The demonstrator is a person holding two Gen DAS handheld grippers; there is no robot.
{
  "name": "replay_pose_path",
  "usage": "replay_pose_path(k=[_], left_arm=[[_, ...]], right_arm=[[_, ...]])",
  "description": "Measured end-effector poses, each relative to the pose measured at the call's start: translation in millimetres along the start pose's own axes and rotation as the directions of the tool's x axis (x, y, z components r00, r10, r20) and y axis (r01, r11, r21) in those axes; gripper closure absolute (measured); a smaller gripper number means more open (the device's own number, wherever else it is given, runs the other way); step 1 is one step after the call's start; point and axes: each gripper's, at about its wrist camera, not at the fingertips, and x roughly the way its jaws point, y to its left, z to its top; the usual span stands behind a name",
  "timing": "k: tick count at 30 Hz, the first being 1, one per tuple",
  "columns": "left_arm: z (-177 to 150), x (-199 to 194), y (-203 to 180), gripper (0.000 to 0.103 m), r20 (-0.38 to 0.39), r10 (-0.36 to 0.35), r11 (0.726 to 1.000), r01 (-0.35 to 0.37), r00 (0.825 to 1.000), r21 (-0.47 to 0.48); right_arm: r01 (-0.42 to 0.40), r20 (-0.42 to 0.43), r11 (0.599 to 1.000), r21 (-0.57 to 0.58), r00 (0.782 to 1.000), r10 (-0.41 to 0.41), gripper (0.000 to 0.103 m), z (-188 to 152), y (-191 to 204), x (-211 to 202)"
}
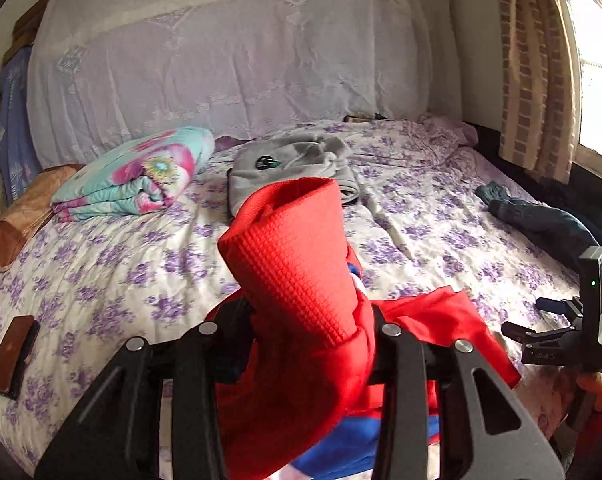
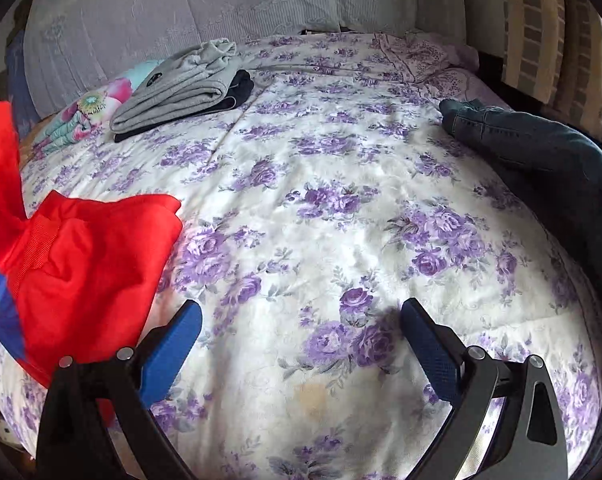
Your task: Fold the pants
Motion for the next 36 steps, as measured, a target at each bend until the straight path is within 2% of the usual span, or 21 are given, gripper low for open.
replay_pose_path(k=[6,10,11,12,13,14,15,17,19,21,23,26,29,31,33,35,36], left_arm=[[-13.4,31.0,-76.6,0.066,-0.038,-0.011,0.988,0.016,0.999,0.155],[-35.1,38.9,-121.7,0.066,-0.042,-0.007,0.954,0.019,0.999,0.299],[-40.9,40.6,-131.5,0.062,-0.042,0.001,0.942,0.013,0.999,0.336],[-47.4,43.5,-141.4,0.053,-0.047,0.02,0.925,0.0,0.999,0.38],[-54.0,45.9,-150.0,0.012,-0.059,0.037,0.904,-0.008,0.998,0.427],[-60.9,46.5,-158.0,0.005,-0.049,0.061,0.883,-0.03,0.997,0.468],[-68.7,44.6,-165.4,0.005,-0.025,0.082,0.859,-0.058,0.996,0.509],[-78.4,33.1,-176.7,0.005,0.027,0.077,0.821,-0.079,0.997,0.565],[-82.1,18.0,-180.1,0.005,0.07,0.052,0.806,-0.083,0.996,0.587],[-81.4,5.0,-177.0,0.005,0.085,0.024,0.811,-0.069,0.996,0.581],[-76.5,-5.7,-167.6,0.005,0.099,0.019,0.832,-0.071,0.995,0.55],[-60.8,-16.9,-138.0,0.005,0.125,0.048,0.89,-0.1,0.991,0.445],[-39.9,-17.7,-94.8,0.005,0.122,0.107,0.95,-0.137,0.987,0.279],[-30.1,-7.7,-65.0,0.005,0.055,0.088,0.982,-0.096,0.995,0.165],[-34.6,6.8,-46.8,0.005,-0.031,-0.003,0.996,0.006,0.999,0.087],[-55.1,33.2,-48.5,0.005,-0.157,-0.095,0.99,0.11,0.983,0.091],[-70.8,48.8,-55.3,0.004,-0.206,-0.101,0.984,0.128,0.973,0.127]], right_arm=[[-0.083,0.017,0.995,0.047,0.996,0.082,0.003,-3.2,-5.9,-2.8],[-0.118,0.026,0.99,0.075,0.993,0.116,0.003,-2.5,-11.1,-2.6],[-0.126,0.029,0.989,0.082,0.992,0.124,0.003,-2.4,-13.1,-3.1],[-0.134,0.032,0.987,0.088,0.991,0.131,0.003,-2.5,-14.2,-3.4],[-0.141,0.035,0.986,0.094,0.99,0.138,0.003,-2.6,-15.9,-3.8],[-0.147,0.038,0.984,0.099,0.989,0.144,0.003,-2.8,-17.2,-4.0],[-0.153,0.04,0.983,0.103,0.988,0.15,0.003,-3.0,-17.8,-4.1],[-0.162,0.043,0.981,0.111,0.986,0.158,0.003,-3.0,-19.8,-4.4],[-0.166,0.044,0.979,0.116,0.986,0.162,0.003,-3.1,-20.7,-4.2],[-0.166,0.045,0.979,0.115,0.986,0.162,0.003,-3.0,-20.8,-4.3],[-0.166,0.044,0.979,0.114,0.986,0.162,0.004,-3.1,-21.0,-4.5],[-0.168,0.048,0.979,0.119,0.985,0.164,0.003,-3.5,-21.4,-5.1],[-0.168,0.048,0.979,0.119,0.985,0.163,0.003,-3.5,-21.8,-4.6],[-0.163,0.048,0.979,0.119,0.986,0.159,0.003,-3.8,-21.6,-5.0],[-0.161,0.048,0.98,0.118,0.987,0.156,0.003,-3.7,-22.1,-5.1],[-0.154,0.049,0.981,0.119,0.988,0.15,0.003,-4.0,-22.1,-5.4],[-0.151,0.049,0.981,0.119,0.988,0.146,0.003,-3.9,-21.9,-5.5]])
